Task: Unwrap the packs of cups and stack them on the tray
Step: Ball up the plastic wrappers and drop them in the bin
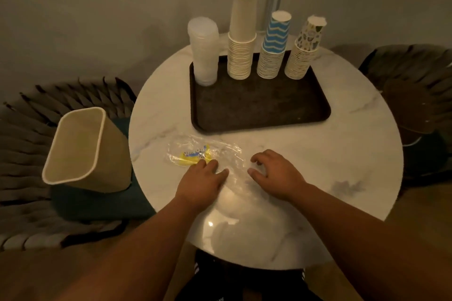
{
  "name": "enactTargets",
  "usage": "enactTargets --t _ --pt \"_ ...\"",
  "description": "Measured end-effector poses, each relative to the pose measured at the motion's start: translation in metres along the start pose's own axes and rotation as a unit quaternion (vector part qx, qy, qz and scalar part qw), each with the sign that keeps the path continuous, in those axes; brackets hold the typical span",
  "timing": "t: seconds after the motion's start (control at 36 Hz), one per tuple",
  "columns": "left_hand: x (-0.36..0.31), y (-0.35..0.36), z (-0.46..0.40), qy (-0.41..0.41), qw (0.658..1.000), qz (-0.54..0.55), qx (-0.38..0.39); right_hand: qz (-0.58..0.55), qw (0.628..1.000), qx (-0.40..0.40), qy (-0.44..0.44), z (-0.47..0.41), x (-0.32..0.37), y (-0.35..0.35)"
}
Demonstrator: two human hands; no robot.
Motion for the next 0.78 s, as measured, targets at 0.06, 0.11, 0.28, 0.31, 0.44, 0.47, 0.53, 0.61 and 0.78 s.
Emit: enactTargets --t 0.06,0.11,0.28,0.31,0.44,0.47,0.53,0.61,0.78 --pt "-0.018 -0.005 -0.012 0.002 1.0 -0.011 -0.019 0.024 0.999 0.021 -0.027 0.004 -0.011 -0.008" --pt "-0.036 -0.012 -0.022 -0.014 1.0 -0.023 -0.004 0.045 0.997 0.027 -0.05 0.01 -0.026 -0.019" --pt "-0.128 -0.037 -0.064 0.004 1.0 -0.008 0.012 0.116 0.981 0.022 -0.155 0.033 -0.077 -0.051" --pt "-0.142 -0.038 -0.071 0.008 1.0 0.002 0.014 0.125 0.98 0.027 -0.156 0.037 -0.086 -0.053" --pt "-0.161 -0.031 -0.072 0.052 0.997 0.049 -0.013 0.167 0.976 0.075 -0.122 0.051 -0.132 -0.05" --pt "-0.153 -0.03 -0.067 0.055 0.997 0.051 -0.025 0.164 0.977 0.068 -0.123 0.053 -0.138 -0.05" --pt "-0.133 -0.026 -0.056 0.056 0.996 0.047 -0.052 0.14 0.98 0.028 -0.138 0.054 -0.143 -0.049" --pt "-0.099 -0.017 -0.047 0.035 0.994 0.041 -0.1 0.136 0.974 -0.034 -0.176 0.049 -0.143 -0.047" --pt "-0.077 -0.01 -0.057 0.092 0.989 0.009 -0.117 0.114 0.984 -0.04 -0.13 0.049 -0.138 -0.054"
Point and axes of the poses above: each hand's wrist, its own z-axis away from the middle knuckle, its own y-axis out of the palm, x = y × z, the point moved 3 cm from there along -z, towards the middle knuckle, and after that the axes turned 5 degrees about -z, right-handed, at the moved point
